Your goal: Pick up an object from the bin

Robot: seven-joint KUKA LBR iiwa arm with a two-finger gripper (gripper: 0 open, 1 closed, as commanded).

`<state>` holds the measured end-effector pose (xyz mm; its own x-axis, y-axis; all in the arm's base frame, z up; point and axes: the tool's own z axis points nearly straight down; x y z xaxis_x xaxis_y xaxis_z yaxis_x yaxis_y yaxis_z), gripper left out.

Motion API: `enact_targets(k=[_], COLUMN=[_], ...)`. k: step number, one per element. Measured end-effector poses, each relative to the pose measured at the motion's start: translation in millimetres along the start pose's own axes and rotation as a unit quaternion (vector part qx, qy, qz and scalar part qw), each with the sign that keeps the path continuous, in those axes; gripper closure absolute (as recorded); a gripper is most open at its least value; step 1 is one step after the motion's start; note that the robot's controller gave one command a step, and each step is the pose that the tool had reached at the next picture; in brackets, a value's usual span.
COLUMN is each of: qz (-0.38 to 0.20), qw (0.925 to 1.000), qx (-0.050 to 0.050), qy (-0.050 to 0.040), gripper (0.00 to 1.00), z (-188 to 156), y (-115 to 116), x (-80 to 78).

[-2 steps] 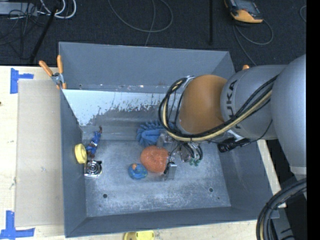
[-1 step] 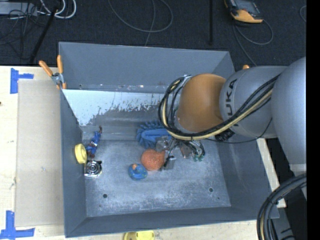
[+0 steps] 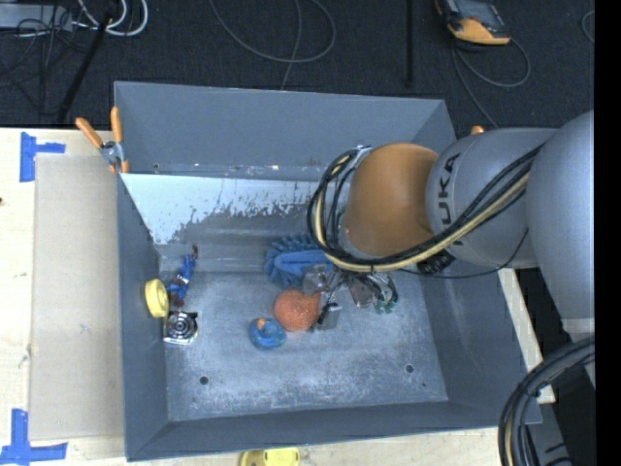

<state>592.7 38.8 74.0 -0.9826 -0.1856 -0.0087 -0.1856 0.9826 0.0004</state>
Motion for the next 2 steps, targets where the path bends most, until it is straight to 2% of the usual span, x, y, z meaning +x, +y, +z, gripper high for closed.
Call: enact_targets(k=[2], qz=[0.000], qw=[1.0000], qx=[0.000], qy=[0.0035], gripper=[1.00], z=[-16], y=[0], x=[1.3])
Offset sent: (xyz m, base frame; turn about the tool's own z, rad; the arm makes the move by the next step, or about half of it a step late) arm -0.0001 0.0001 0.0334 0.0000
